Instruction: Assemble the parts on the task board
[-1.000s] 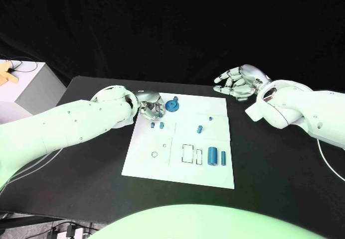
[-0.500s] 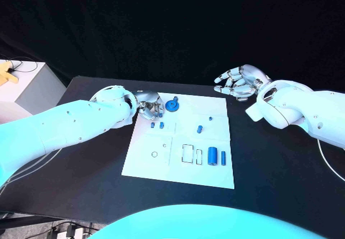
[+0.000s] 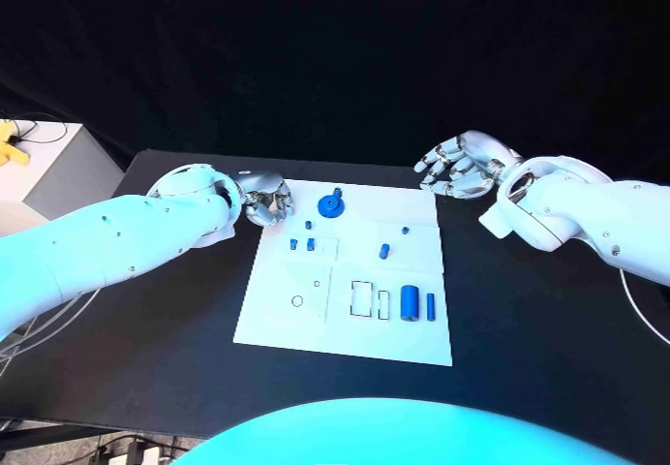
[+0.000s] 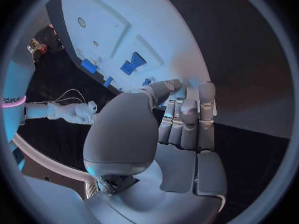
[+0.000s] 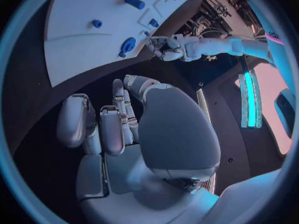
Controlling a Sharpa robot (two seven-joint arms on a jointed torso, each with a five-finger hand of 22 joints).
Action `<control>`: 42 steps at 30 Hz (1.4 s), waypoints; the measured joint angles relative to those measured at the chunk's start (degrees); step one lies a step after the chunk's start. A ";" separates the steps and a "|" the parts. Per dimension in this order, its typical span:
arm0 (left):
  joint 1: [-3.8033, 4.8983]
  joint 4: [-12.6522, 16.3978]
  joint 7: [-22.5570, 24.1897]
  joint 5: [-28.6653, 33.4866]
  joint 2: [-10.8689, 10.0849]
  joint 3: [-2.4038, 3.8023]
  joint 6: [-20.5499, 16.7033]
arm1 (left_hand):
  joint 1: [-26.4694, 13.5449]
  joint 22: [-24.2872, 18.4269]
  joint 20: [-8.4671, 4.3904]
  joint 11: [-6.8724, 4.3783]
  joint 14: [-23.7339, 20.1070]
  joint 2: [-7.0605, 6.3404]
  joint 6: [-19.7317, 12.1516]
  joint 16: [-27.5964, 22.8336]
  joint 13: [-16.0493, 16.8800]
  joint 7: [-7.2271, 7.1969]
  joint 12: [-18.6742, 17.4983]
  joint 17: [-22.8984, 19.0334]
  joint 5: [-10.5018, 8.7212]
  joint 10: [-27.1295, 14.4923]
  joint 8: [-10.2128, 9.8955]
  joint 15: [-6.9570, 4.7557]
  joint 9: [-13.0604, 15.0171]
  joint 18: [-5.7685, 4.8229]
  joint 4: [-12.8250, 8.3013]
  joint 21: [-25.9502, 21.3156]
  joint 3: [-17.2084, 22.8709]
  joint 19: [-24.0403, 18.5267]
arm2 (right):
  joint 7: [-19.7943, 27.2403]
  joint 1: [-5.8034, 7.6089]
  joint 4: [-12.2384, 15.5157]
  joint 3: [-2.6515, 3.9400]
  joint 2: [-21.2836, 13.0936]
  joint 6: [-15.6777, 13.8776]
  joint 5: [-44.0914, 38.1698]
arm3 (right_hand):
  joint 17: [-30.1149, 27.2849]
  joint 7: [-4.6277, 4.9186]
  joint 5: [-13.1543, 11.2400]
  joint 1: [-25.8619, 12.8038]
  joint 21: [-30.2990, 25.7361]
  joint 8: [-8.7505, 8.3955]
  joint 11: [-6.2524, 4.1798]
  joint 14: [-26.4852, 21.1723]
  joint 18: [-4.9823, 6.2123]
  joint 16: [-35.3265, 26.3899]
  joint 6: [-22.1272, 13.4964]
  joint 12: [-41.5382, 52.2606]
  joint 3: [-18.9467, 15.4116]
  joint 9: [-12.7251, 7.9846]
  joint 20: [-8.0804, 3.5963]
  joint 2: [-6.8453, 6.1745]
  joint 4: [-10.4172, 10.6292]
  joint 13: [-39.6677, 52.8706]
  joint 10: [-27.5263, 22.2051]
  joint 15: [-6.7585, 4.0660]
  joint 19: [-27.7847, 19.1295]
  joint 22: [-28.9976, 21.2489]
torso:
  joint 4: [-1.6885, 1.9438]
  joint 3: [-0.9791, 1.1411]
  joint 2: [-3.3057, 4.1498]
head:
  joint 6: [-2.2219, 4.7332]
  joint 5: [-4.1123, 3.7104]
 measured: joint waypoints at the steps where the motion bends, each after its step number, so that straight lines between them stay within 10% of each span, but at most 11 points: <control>1: 0.04 0.00 0.25 0.61 -0.43 0.21 -0.78 | 0.04 -0.43 0.05 0.06 -0.09 0.04 0.42 -0.10 0.12 0.05 0.23 -0.77 0.00 0.24 0.20 0.02 0.02 0.00 -0.24 -0.01 0.24 -0.15 | -0.05 -0.16 0.01 -0.01 -0.06 0.21 -2.08 | -0.09 0.03 -0.10 0.00 0.00 0.00 0.06 0.00 0.00 0.00 0.41 -0.77 0.42 0.00 0.11 0.00 -0.42 -0.71 0.33 0.00 0.11 0.10 | 0.00 -0.01 -0.01 | 0.00 -0.27; 9: 0.51 2.09 4.34 18.16 -4.42 1.02 -6.82 | -2.26 -3.55 1.01 1.30 -11.63 -0.05 -0.06 -10.97 -0.05 1.47 -0.74 -18.44 0.00 -3.60 0.15 1.22 -0.61 0.00 0.86 -3.79 0.89 -5.81 | -1.77 -2.46 1.11 -0.15 -0.19 0.55 -19.79 | -0.77 0.32 -1.07 -0.77 0.31 -0.67 0.26 0.00 0.00 -0.35 1.40 -4.86 1.44 -0.07 0.20 -0.77 -1.93 -4.35 1.53 0.00 0.20 0.42 | -0.01 0.08 0.06 | 0.60 -2.92; 19: 0.51 9.58 13.65 50.62 -9.68 1.07 -6.13 | -4.74 -8.85 1.98 2.02 -15.00 -0.20 -1.81 -15.76 -1.89 1.75 -1.71 -21.98 0.00 -5.85 0.58 2.27 -0.49 -0.01 4.38 -11.75 -4.73 -7.15 | -5.89 -4.17 1.74 -0.47 1.12 0.53 -35.75 | -1.35 -0.01 -2.85 -3.33 -0.69 -1.76 0.72 0.00 0.00 -0.91 1.80 -8.82 0.94 -0.36 0.20 -2.21 -2.39 -7.46 1.02 0.00 0.19 -0.22 | 0.08 -0.07 0.18 | 1.37 -5.47; 42: 0.51 16.18 19.11 65.57 -12.73 1.06 -2.13 | -4.74 -10.15 2.25 2.02 -15.00 -0.20 -1.97 -16.26 -2.29 1.91 -1.70 -22.52 0.00 -5.84 1.05 2.27 -0.43 0.00 4.61 -13.29 -5.59 -6.56 | -9.52 -6.74 -1.31 -1.00 5.82 0.73 -43.73 | -1.65 0.25 -2.40 -3.65 -1.03 -1.77 0.71 0.00 0.00 -1.12 3.02 -9.75 1.37 -0.35 0.21 -2.08 -2.82 -9.18 1.83 0.00 0.18 -0.44 | 0.14 -0.10 0.09 | 1.21 -5.70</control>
